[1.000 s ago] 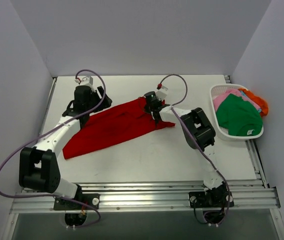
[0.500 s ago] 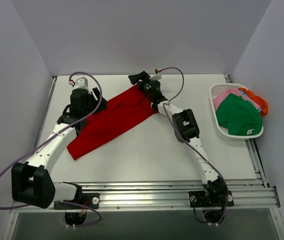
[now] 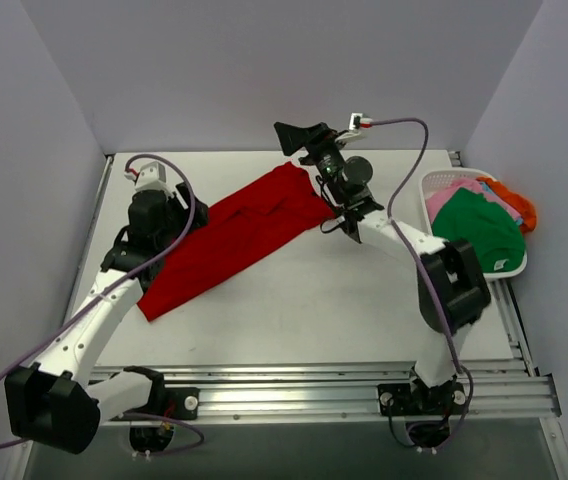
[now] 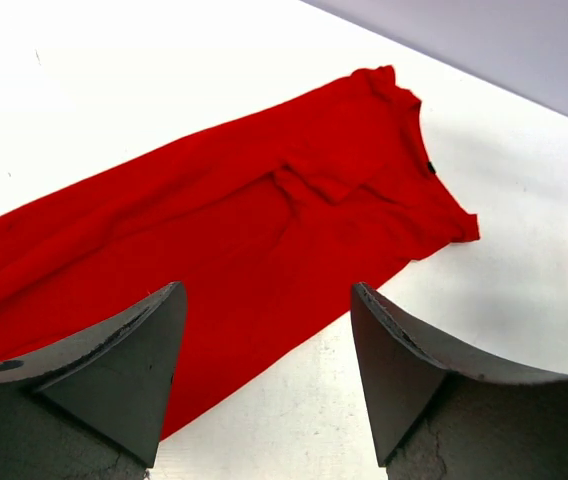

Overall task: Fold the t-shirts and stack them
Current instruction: Fold the tshirt

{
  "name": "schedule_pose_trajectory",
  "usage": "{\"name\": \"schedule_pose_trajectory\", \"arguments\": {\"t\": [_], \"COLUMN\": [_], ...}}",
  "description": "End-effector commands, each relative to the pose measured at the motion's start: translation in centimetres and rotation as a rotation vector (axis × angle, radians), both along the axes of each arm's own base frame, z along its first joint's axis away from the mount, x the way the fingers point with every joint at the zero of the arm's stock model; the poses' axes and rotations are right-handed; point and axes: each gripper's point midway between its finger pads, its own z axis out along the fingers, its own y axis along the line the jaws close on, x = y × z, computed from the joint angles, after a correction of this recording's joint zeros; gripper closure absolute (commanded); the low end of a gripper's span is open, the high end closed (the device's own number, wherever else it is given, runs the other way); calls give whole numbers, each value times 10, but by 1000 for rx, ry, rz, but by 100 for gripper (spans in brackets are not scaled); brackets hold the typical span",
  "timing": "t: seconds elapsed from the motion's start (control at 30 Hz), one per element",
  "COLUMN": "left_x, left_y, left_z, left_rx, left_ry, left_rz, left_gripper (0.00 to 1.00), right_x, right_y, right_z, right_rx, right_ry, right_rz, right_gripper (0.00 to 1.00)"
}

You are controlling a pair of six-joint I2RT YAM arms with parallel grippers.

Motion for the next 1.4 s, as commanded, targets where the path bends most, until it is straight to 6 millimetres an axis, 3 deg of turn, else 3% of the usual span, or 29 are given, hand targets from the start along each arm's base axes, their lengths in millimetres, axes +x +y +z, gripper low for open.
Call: {"name": "schedule_pose_trajectory", "arguments": {"t": [0.0,0.03,0.07,0.1,0.13,0.2,0.3,0.4,0.57,0.77,0.8,0.83,0.9,0.97,1.17,1.37], "left_x": [-7,-8,-10,-12,-13,-15,-20,-23,-31,-38,-39,-39,-41,-43,-49,-51], "left_y": [-1,-2,-4,-6,-7,-6,-6,-8,-8,-2,-1,-1,2,3,6,6], "left_z": [16,15,15,12,9,6,-7,-6,-5,-3,-4,-4,-3,-1,2,-1], "left_rx": [-15,-19,-23,-32,-35,-42,-56,-68,-73,-56,-51,-48,-40,-36,-31,-34], "left_ry": [-47,-45,-44,-40,-36,-33,-11,-15,-19,-21,-17,-15,-15,-17,-20,-13], "left_rz": [-1,-5,-12,-18,-18,-10,-5,-8,-9,10,10,11,17,16,19,21], "left_gripper": [25,25,25,26,26,26,26,27,27,27,27,27,27,27,27,27], "right_x": [-54,-55,-62,-73,-90,-106,-140,-169,-208,-232,-239,-240,-242,-242,-233,-224], "right_y": [-4,-13,-11,-12,-1,-6,18,54,112,174,182,194,202,211,219,225], "right_z": [49,33,1,-7,-31,-82,-158,-206,-229,-254,-266,-263,-277,-277,-292,-324], "right_rx": [-67,-110,-201,-219,-234,-319,-395,-465,-535,-563,-585,-570,-584,-573,-568,-586], "right_ry": [-18,57,169,217,298,432,563,640,640,683,689,689,702,706,732,763], "right_rz": [-125,-225,-258,-298,-302,-372,-314,-221,-106,-1,15,38,52,70,74,83], "right_gripper": [0,0,0,0,0,0,0,1,1,1,1,1,1,1,1,1]}}
